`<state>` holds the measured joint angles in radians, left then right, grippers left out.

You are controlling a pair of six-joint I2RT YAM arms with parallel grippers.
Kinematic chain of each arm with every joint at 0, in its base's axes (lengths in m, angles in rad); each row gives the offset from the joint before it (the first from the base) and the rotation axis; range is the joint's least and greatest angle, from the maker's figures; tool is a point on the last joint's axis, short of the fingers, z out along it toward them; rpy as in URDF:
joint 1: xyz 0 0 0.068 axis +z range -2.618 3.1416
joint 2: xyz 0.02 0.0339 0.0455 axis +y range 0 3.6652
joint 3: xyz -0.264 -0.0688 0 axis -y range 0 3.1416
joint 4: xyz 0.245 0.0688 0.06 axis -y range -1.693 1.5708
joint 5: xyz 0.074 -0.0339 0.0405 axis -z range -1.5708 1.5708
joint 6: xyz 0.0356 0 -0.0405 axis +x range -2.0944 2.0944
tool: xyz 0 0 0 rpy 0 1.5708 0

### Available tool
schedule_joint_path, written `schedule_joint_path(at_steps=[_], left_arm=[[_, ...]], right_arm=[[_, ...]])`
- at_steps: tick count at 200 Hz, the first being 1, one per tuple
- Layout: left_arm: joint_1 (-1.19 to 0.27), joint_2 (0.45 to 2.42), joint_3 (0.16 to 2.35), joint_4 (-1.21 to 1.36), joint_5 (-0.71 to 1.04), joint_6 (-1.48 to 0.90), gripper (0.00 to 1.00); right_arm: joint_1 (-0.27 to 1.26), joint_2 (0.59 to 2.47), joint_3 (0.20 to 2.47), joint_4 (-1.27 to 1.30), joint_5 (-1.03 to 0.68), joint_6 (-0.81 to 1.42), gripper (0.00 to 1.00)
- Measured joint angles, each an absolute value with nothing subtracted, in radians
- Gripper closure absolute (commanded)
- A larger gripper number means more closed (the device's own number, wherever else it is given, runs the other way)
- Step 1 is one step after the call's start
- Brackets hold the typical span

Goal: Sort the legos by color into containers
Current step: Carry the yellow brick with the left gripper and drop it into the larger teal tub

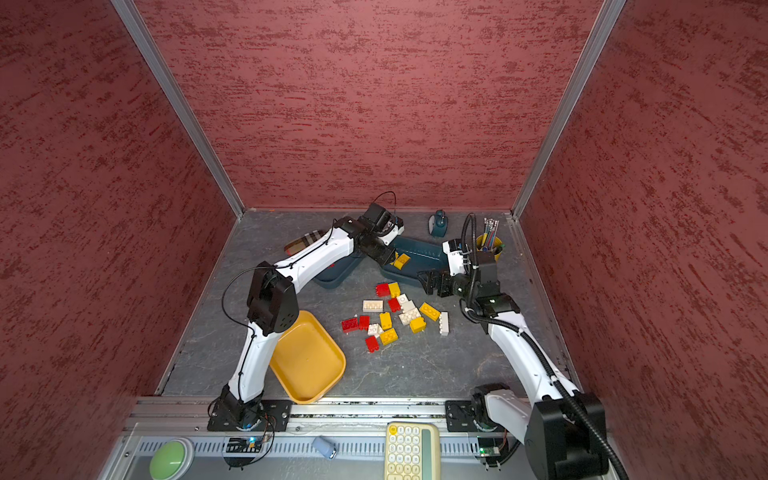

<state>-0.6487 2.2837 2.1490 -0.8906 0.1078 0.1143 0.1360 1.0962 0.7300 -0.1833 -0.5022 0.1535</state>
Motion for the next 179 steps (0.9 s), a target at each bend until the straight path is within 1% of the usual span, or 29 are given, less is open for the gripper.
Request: schedule_joint_path(at_steps=[18, 46, 110, 125, 148, 179], left_arm=[[-0.643, 2.329, 2.212, -0.89, 0.093, 0.101, 0.7], [-0.64, 2.372, 2.25, -0.893, 0.074, 0.083, 0.63], [-0.642, 2.376, 2.252, -0.939, 0.06, 0.056, 0.41], [-0.646, 2.37, 2.248, -0.953, 0.057, 0.056, 0.39], [-0.659, 2.307, 2.162, -0.968, 0.052, 0.057, 0.33], [-0.686, 2.114, 1.939, -0.982, 0.052, 0.063, 0.32]], right_arm=[[0.133, 1.096, 0.73, -0.184, -0.493, 0.153, 0.01], [0.131, 1.096, 0.73, -0.184, -0.487, 0.153, 0.01], [0.128, 1.1, 0.73, -0.184, -0.486, 0.152, 0.01], [0.128, 1.1, 0.73, -0.184, -0.487, 0.152, 0.01], [0.128, 1.1, 0.73, -0.184, -0.494, 0.149, 0.01], [0.127, 1.098, 0.73, -0.186, -0.524, 0.142, 0.01]])
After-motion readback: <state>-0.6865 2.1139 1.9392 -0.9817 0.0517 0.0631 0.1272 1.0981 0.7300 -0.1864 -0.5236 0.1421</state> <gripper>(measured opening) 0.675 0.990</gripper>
